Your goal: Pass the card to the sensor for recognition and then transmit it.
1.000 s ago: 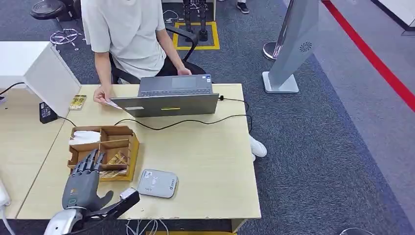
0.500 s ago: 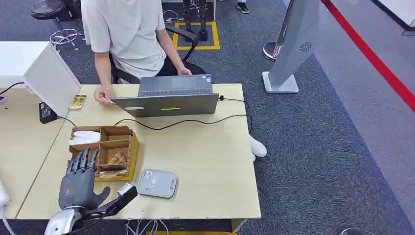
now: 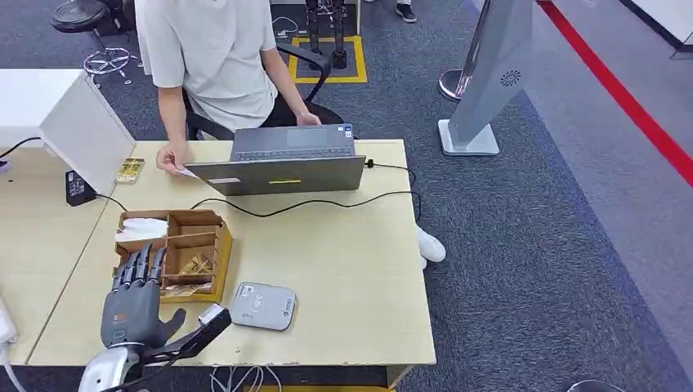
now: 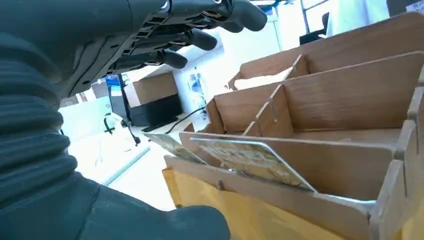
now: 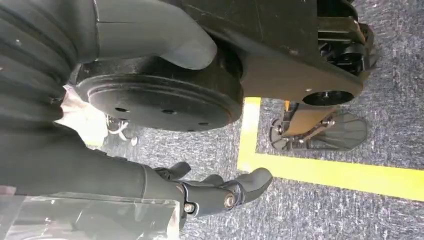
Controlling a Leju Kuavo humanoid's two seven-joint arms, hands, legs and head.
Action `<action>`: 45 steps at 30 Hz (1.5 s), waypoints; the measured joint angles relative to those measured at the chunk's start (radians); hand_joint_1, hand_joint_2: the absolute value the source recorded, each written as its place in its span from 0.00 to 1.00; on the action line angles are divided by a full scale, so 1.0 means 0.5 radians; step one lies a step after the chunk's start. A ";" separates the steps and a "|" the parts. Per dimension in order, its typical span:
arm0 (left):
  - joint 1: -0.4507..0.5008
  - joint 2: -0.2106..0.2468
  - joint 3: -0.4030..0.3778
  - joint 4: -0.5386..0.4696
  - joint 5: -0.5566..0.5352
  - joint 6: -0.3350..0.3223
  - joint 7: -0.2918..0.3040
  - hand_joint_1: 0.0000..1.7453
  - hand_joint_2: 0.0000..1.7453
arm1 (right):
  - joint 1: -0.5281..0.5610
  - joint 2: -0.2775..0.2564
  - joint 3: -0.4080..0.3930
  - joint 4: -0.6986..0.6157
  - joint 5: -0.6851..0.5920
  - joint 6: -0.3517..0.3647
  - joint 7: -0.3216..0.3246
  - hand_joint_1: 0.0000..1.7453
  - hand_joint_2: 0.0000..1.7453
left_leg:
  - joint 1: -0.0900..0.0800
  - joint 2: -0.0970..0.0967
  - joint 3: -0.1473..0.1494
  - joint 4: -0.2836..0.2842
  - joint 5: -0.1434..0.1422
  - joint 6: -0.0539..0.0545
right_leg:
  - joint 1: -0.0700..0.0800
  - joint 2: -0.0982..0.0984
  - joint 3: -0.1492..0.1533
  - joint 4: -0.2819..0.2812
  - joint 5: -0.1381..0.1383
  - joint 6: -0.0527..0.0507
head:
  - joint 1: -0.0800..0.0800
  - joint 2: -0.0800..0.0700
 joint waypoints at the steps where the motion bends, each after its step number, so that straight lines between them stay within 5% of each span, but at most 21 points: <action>1: 0.000 -0.002 0.000 0.001 0.000 0.002 0.000 0.00 1.00 | 0.000 0.000 0.001 0.000 0.000 0.000 -0.002 0.00 1.00 | 0.000 0.000 0.000 0.000 0.000 0.000 | 0.000 0.000 0.000 0.000 0.000 0.000 | 0.000 0.000; 38: -0.004 -0.034 0.038 0.076 -0.001 0.034 -0.036 0.00 1.00 | 0.000 -0.001 0.020 0.000 0.000 0.003 -0.012 0.00 1.00 | 0.000 0.000 0.000 0.000 0.000 0.000 | 0.000 0.000 0.000 0.000 0.000 0.000 | 0.000 0.000; 39: -0.004 -0.035 0.039 0.079 -0.001 0.034 -0.036 1.00 1.00 | 0.000 -0.001 0.020 0.000 0.000 0.003 -0.012 0.00 1.00 | 0.000 0.000 0.000 0.000 0.000 0.000 | 0.000 0.000 0.000 0.000 0.000 0.000 | 0.000 0.000; 45: -0.007 -0.037 0.051 0.098 0.058 0.018 -0.078 1.00 1.00 | -0.001 -0.002 0.027 0.000 -0.002 0.003 -0.012 0.00 1.00 | 0.000 0.000 0.000 0.000 0.000 0.000 | 0.000 0.000 -0.001 0.000 0.000 0.000 | -0.001 0.000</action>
